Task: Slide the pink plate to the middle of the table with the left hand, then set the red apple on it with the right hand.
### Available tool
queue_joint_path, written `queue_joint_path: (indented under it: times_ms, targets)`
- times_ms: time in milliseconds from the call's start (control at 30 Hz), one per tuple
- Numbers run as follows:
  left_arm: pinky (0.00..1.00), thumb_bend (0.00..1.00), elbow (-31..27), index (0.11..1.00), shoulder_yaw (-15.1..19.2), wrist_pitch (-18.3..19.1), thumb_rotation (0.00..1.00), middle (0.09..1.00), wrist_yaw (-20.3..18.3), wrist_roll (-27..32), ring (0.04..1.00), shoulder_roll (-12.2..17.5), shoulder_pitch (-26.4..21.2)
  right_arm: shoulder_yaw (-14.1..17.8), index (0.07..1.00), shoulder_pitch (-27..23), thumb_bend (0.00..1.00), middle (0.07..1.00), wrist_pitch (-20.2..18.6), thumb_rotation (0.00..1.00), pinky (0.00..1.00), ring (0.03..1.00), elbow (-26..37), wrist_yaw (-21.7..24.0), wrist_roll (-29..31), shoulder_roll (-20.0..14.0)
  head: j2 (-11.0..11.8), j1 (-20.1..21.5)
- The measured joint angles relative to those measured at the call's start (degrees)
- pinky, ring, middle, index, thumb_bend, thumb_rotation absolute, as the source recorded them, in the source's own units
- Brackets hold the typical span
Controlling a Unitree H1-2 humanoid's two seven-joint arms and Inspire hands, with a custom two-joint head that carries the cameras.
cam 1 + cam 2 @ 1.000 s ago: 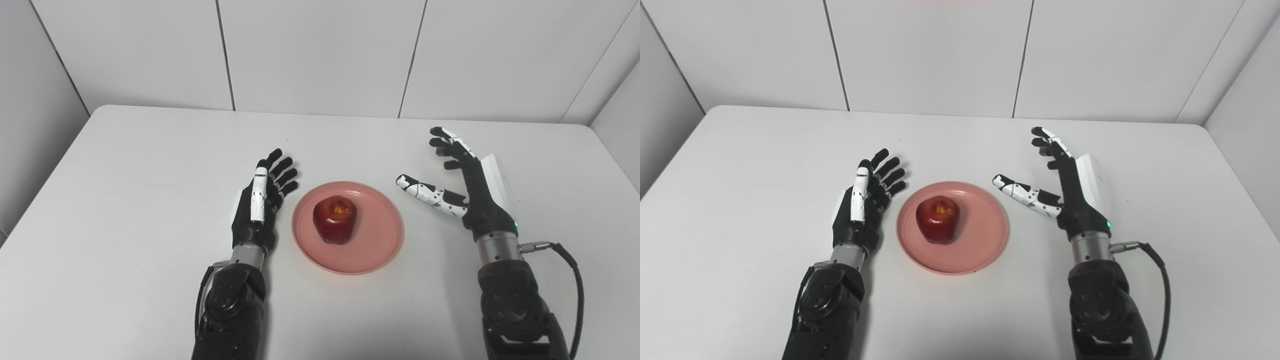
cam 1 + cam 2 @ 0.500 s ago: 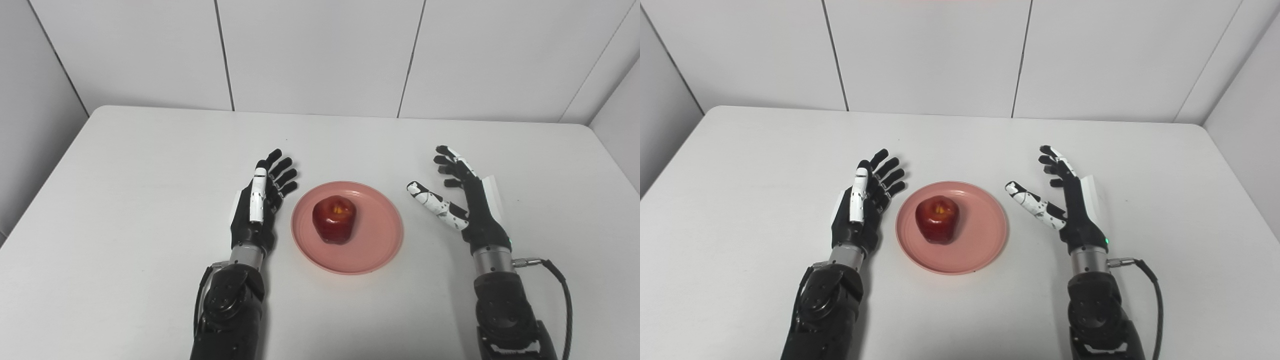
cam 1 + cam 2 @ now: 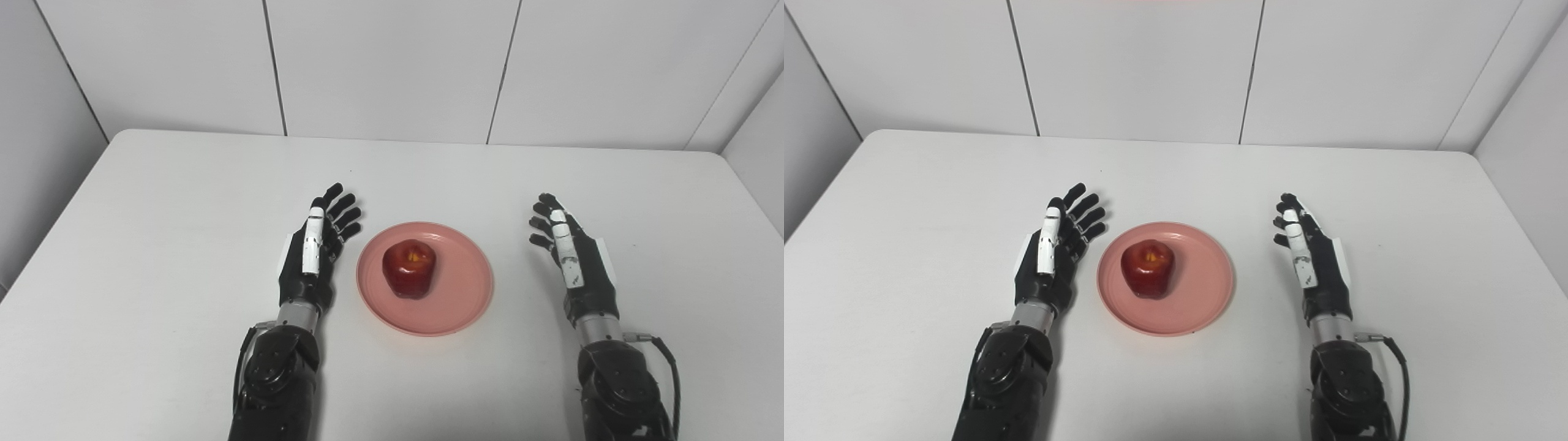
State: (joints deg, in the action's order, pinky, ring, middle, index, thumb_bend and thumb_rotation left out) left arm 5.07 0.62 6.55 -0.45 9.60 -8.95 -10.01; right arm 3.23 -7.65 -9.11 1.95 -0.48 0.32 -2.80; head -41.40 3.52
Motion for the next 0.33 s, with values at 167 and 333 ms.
queue_joint_path:
  times_ms: [167, 333]
  targets:
    - [0.86, 0.41, 0.5, 0.869, -0.07, -0.67, 1.0, 0.874, -0.61, 0.0, 0.855, 0.23, 0.0, 0.61, 0.884, -0.02, 0.51, 0.883, 1.43, 1.0, 0.86, 0.867, -1.58, 0.19, 3.7, 0.65, 0.26, -0.97]
    - [0.86, 0.42, 0.85, 0.866, -0.05, -0.94, 1.0, 0.875, -1.05, 0.01, 0.859, 0.46, -0.01, 0.31, 0.873, -0.02, 0.32, 0.874, 1.8, 1.0, 0.86, 0.859, -1.75, 0.08, 3.88, 0.7, 0.53, -1.76]
